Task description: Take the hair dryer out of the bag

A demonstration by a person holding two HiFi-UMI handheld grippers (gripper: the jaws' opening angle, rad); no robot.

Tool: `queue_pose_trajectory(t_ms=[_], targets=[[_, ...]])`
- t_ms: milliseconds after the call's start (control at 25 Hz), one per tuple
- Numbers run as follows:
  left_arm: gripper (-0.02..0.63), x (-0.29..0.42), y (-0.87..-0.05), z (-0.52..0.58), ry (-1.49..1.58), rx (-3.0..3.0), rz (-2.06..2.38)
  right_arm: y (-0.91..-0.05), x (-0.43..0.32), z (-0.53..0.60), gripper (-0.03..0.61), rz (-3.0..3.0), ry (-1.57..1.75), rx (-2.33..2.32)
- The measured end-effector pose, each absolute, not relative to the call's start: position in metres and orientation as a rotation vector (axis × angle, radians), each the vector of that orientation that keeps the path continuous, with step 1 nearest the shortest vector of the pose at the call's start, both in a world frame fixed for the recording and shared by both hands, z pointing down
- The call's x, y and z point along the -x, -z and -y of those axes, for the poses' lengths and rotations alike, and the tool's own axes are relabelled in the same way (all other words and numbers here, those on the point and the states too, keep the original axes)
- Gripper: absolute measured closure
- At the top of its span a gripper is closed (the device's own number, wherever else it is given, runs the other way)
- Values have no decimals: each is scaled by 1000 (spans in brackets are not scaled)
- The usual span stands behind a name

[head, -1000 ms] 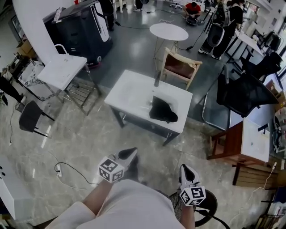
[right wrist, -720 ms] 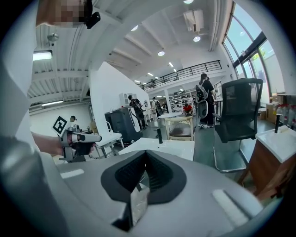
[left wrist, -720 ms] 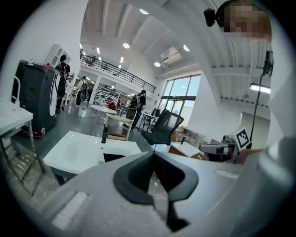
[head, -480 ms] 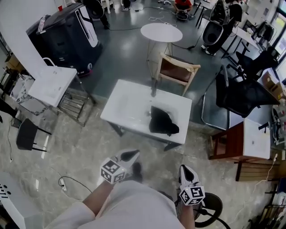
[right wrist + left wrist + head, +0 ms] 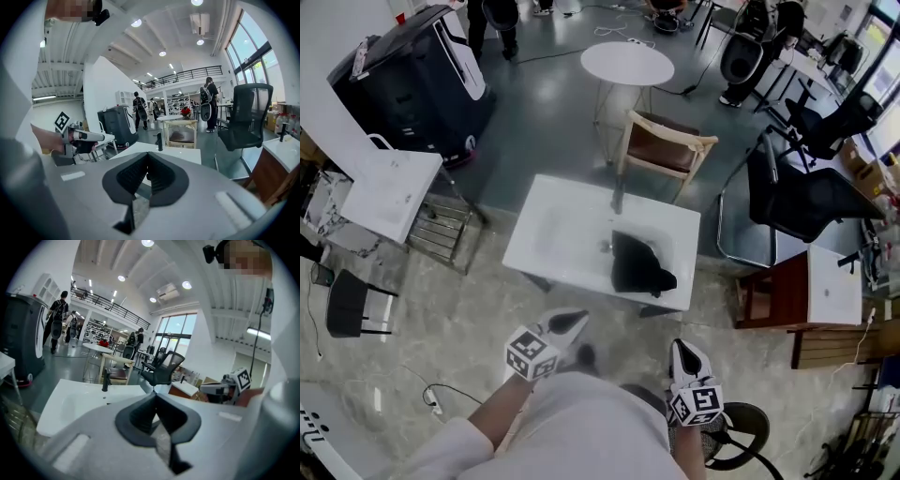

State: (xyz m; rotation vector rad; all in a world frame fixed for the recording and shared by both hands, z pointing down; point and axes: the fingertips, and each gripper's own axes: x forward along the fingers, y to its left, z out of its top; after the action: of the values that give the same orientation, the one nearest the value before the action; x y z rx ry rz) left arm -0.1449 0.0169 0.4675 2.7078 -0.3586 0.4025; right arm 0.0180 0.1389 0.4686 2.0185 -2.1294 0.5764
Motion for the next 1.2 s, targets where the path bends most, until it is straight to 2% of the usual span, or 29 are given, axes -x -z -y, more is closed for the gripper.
queue_pose_trajectory(t_ms=[720,1200], targets=[[614,104,-491,15,-458,-2679,318,-482,-68,-86,574,2087,-606,-1986],[614,52,-509,49,-428,-2600,514,-511,-124,-15,562,2224,-607,-1643]])
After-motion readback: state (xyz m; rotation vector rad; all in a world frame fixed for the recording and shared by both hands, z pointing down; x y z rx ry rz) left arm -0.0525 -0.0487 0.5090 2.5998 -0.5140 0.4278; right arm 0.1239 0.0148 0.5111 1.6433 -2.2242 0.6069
